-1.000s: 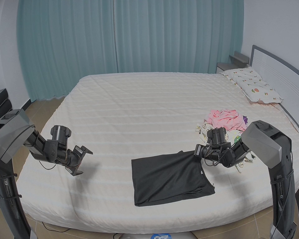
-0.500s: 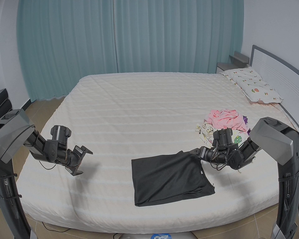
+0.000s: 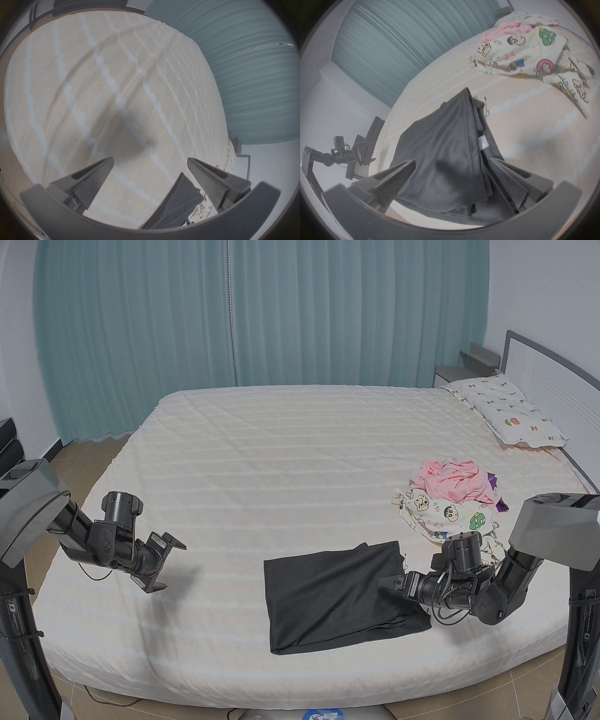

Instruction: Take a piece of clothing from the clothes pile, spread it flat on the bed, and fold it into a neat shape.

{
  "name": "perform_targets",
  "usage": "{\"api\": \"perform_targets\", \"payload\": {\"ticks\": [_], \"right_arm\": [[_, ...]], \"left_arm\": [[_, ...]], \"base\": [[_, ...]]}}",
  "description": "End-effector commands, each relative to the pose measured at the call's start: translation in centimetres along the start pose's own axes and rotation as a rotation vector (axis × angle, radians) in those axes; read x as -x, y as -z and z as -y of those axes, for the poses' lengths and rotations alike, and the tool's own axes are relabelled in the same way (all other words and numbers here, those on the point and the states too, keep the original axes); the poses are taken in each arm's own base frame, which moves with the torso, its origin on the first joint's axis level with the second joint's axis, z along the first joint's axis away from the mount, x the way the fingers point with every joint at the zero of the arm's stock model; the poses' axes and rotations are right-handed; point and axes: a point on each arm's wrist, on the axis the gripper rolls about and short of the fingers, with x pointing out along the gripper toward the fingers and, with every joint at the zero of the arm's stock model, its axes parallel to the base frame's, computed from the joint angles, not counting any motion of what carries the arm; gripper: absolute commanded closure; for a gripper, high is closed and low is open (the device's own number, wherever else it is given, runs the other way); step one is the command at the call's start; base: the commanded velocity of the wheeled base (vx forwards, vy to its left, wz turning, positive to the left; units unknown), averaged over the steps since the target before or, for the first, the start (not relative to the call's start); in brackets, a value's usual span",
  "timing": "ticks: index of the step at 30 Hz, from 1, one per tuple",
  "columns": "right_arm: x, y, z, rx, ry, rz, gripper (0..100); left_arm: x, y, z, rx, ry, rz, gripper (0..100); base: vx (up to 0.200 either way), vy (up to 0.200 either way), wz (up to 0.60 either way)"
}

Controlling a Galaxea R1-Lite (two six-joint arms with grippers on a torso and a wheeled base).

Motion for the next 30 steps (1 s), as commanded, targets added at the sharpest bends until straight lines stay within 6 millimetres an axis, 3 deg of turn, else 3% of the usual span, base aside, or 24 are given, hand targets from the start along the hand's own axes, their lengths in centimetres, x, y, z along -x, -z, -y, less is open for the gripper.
{"api": "perform_targets", "payload": {"ticks": [1,4,5,21,22,30], "right_arm": [[-0.1,0.7,0.2,0.000,0.008,-0.026,0],[-0.3,1.1,0.2,0.004,0.011,-0.038,0],[-0.3,1.1,0.1,0.005,0.009,-0.037,100],[2.4,2.1,0.3,0.002,0.040,-0.056,100],[3.2,2.5,0.5,0.004,0.053,-0.069,100],[4.2,2.6,1.4,-0.010,0.080,-0.069,100]], "left_arm": [[0.0,0.0,0.0,0.001,0.000,0.000,0],[0.0,0.0,0.0,0.001,-0.002,-0.001,0],[0.0,0.0,0.0,0.001,-0.002,-0.001,0],[0.0,0.0,0.0,0.001,-0.002,-0.001,0],[0.0,0.0,0.0,0.001,-0.002,-0.001,0],[0.0,0.0,0.0,0.001,-0.002,-0.001,0]], "base": [[0.000,0.000,0.00],[0.000,0.000,0.00],[0.000,0.000,0.00],[0.000,0.000,0.00],[0.000,0.000,0.00],[0.000,0.000,0.00]]}}
